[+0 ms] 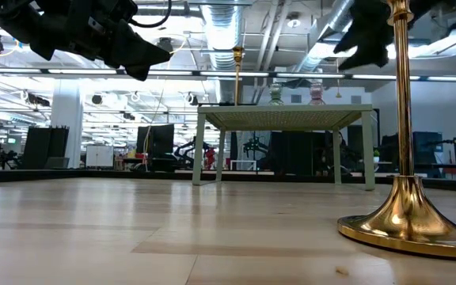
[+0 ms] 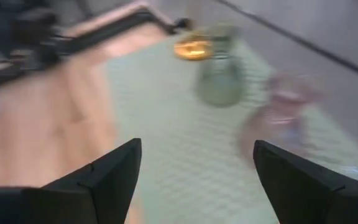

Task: Pick & Place candle stick holders
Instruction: Put the right golden candle holder on the shelf aligned with the other golden candle holder

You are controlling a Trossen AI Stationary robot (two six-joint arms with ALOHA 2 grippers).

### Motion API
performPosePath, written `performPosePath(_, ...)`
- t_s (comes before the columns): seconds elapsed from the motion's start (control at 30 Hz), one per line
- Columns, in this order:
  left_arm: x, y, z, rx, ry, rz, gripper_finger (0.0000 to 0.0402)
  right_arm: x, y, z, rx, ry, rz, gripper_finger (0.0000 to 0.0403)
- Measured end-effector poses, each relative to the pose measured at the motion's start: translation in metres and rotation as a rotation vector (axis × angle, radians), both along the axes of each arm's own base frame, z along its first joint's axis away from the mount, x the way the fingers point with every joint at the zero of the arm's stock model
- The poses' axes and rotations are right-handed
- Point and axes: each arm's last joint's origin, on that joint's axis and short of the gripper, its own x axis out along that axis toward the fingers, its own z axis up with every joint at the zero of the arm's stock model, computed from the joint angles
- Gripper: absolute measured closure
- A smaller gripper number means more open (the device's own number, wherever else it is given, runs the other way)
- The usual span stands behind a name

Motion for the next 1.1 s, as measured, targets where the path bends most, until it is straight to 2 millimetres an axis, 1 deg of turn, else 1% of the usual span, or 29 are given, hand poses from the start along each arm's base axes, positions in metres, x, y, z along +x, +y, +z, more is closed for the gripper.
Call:
performPosePath(0.23,0.0,0.0,0.0,0.0,0.0,0.0,0.0394,-0.007,0.036,0.011,0.053,-0.101,0.202,0.0128)
performPosePath(0.5,0.0,0.0,0.0,0.0,0.0,0.0,0.0394,-0.002,0.068,0.012,0.101,-0.109,0.408,0.0168)
performPosePath(0.7,0.0,0.0,0.0,0.0,0.0,0.0,0.0394,0.006,0.086,0.004,0.156,-0.028,0.525,0.0217)
performPosePath(0.9,0.0,0.0,0.0,0.0,0.0,0.0,0.0394,0.019,0.1,-0.005,0.251,0.043,0.559,0.0271)
performPosePath(1.0,0.0,0.0,0.0,0.0,0.0,0.0,0.0394,0.027,0.105,-0.011,0.261,0.087,0.58,0.029)
performPosePath(1.1,0.0,0.0,0.0,0.0,0.0,0.0,0.0394,0.037,0.11,-0.018,0.271,0.137,0.593,0.03)
